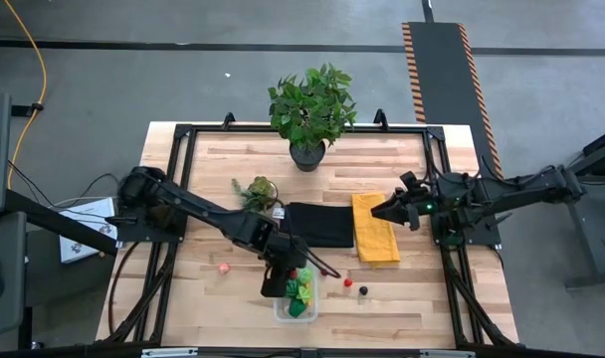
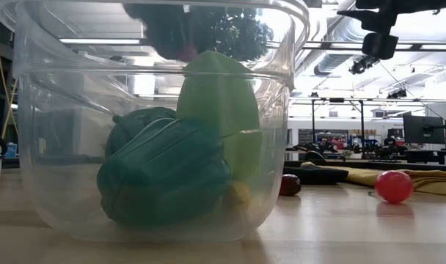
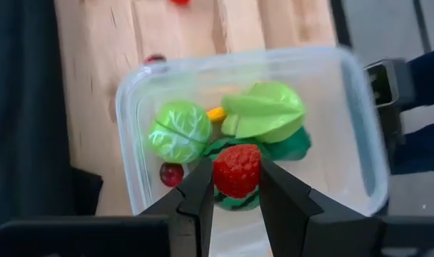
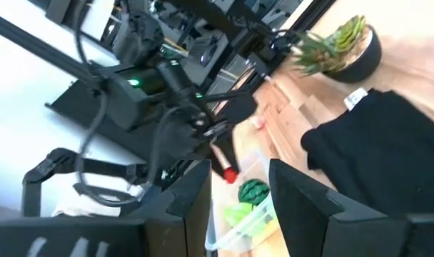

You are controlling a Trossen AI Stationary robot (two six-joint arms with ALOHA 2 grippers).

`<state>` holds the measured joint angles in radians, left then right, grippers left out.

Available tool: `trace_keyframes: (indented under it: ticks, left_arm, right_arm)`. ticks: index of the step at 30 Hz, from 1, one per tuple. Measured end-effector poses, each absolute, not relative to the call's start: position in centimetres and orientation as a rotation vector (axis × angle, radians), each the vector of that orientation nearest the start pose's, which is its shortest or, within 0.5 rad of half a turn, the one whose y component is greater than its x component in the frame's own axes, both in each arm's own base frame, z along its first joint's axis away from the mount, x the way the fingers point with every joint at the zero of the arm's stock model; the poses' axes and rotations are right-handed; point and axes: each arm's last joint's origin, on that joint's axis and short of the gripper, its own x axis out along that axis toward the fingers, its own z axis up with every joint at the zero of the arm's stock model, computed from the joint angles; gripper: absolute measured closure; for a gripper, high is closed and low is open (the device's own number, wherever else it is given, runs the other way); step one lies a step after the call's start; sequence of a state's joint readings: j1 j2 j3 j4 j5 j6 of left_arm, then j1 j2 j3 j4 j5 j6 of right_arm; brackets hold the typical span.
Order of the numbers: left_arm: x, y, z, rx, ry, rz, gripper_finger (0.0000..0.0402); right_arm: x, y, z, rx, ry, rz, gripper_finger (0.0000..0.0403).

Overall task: Pick and placing Produce into tupperware
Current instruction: Put the raspberry into the bin, then put the peach into the bin

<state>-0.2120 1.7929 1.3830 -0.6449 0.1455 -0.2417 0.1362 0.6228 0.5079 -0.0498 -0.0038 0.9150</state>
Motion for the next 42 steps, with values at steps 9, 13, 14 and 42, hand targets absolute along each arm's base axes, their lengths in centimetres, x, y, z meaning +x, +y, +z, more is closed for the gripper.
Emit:
trace_keyframes:
  ticks: [9,13,14,42]
  left_arm:
    - [37.1,-9.2,21.2,-0.165,1.149,-0.200,0.0316]
    - [37.3,-9.4,20.6,-0.157,1.164,-0.196,0.0316]
    - [37.3,-9.5,20.6,-0.157,1.160,-0.198,0.0316]
    - [37.5,-9.3,21.9,-0.133,1.167,-0.180,0.0260]
  right_arm:
    - [14.9,2.6,27.2,0.893,0.231,0.060,0.0269]
    - [14.9,2.6,27.2,0.887,0.232,0.057,0.0269]
    - [14.9,2.6,27.2,0.885,0.231,0.056,0.0269]
    - [14.9,2.5,27.1,0.863,0.231,0.029,0.0269]
